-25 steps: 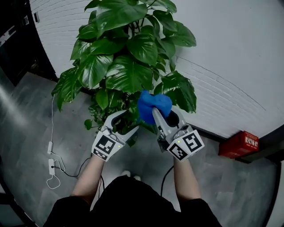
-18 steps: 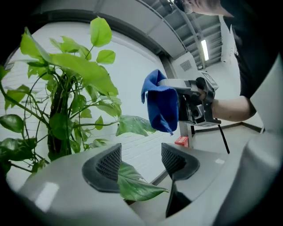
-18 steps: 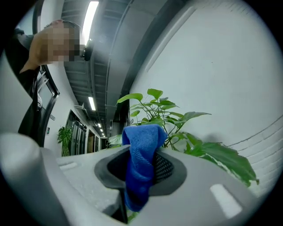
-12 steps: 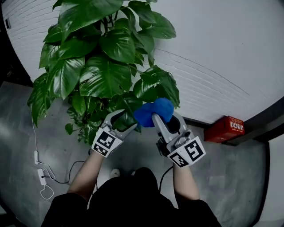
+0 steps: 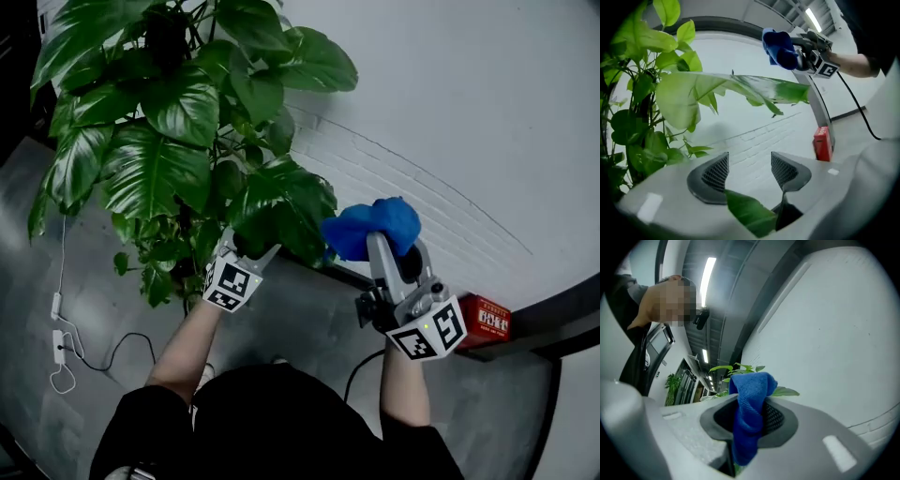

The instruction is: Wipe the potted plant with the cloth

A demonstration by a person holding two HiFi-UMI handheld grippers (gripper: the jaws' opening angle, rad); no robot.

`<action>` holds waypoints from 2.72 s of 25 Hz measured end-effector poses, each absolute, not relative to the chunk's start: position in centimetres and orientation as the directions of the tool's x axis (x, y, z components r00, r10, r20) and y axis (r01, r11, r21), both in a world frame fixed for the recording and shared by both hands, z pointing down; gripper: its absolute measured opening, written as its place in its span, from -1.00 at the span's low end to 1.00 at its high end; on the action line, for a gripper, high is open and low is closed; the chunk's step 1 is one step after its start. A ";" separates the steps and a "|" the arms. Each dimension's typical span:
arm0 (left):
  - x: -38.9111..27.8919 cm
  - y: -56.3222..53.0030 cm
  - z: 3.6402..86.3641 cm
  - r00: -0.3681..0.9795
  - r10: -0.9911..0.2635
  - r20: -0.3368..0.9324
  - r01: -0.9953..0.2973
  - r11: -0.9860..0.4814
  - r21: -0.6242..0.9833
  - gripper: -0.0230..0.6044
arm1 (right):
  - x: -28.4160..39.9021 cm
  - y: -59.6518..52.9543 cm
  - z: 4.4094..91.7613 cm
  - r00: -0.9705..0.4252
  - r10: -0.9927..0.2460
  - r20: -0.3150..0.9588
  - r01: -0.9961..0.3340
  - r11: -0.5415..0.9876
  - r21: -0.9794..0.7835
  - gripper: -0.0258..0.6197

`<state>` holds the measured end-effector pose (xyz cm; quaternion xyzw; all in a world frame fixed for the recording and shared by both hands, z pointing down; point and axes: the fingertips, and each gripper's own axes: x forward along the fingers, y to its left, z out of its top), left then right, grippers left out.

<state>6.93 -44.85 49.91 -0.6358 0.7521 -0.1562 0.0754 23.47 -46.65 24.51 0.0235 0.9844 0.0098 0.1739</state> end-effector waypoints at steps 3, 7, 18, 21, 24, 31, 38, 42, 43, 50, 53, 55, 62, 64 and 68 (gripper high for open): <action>6.5 -45.7 47.2 -0.264 -0.964 -0.031 -0.927 0.262 -0.269 0.00 | 23.7 -50.0 24.6 -0.938 0.095 -0.335 0.103 0.995 -0.007 -0.64; 6.9 -44.6 43.6 -0.314 -0.940 -0.131 -0.908 0.338 -0.248 -0.01 | 22.6 -51.2 24.2 -0.929 0.172 -0.327 0.180 0.984 0.007 -0.64; 7.6 -42.2 37.5 -0.253 -0.963 -0.091 -0.883 0.268 -0.385 0.12 | 14.0 -47.6 23.3 -0.938 0.289 -0.191 0.267 0.954 0.135 -0.64; 7.4 -42.6 37.5 -0.204 -0.974 -0.100 -0.928 0.225 -0.298 0.25 | 12.2 -46.7 23.4 -0.946 0.289 -0.144 0.265 0.949 0.170 -0.64; 6.2 -43.1 38.2 -0.173 -0.979 -0.108 -0.972 0.188 -0.140 0.31 | 11.5 -46.3 23.5 -0.948 0.287 -0.136 0.263 0.950 0.170 -0.64; 6.1 -43.1 37.8 -0.148 -0.983 -0.105 -0.948 0.171 -0.269 0.41 | 11.7 -46.8 23.9 -0.962 0.252 -0.106 0.231 0.956 0.179 -0.64; 6.6 -44.2 38.9 -0.120 -0.993 -0.017 -0.914 0.117 -0.388 0.54 | 8.7 -44.1 23.1 -0.960 0.279 -0.014 0.259 0.908 0.329 -0.64; 6.0 -44.4 39.6 -0.124 -0.991 0.049 -0.901 0.092 -0.424 0.54 | 4.5 -41.3 24.9 -0.934 0.327 0.142 0.355 0.879 0.317 -0.64; 5.8 -44.4 39.9 -0.126 -0.990 0.063 -0.899 0.087 -0.430 0.54 | 3.5 -40.7 25.8 -0.928 0.324 0.181 0.368 0.873 0.321 -0.64; 6.2 -44.1 39.8 -0.114 -0.990 0.078 -0.910 0.073 -0.407 0.54 | 1.7 -38.4 30.9 -0.895 0.279 0.349 0.413 0.813 0.410 -0.64; 6.6 -44.0 39.4 -0.097 -0.994 0.059 -0.923 0.067 -0.379 0.58 | 2.3 -37.9 31.7 -0.885 0.294 0.361 0.439 0.787 0.434 -0.64; 6.7 -43.8 39.3 -0.101 -0.993 0.056 -0.928 0.074 -0.366 0.59 | 2.6 -37.6 32.0 -0.878 0.311 0.363 0.455 0.778 0.434 -0.64; 6.6 -43.7 39.2 -0.120 -0.991 0.064 -0.932 0.091 -0.350 0.59 | 4.4 -36.8 31.6 -0.887 0.328 0.325 0.453 0.753 0.477 -0.64; 6.5 -43.8 39.0 -0.122 -0.991 0.062 -0.935 0.094 -0.342 0.59 | 5.1 -36.7 31.5 -0.889 0.332 0.315 0.451 0.750 0.484 -0.64; 6.4 -43.9 38.7 -0.135 -0.990 0.050 -0.935 0.111 -0.336 0.59 | 6.8 -36.8 31.2 -0.898 0.334 0.285 0.437 0.746 0.503 -0.64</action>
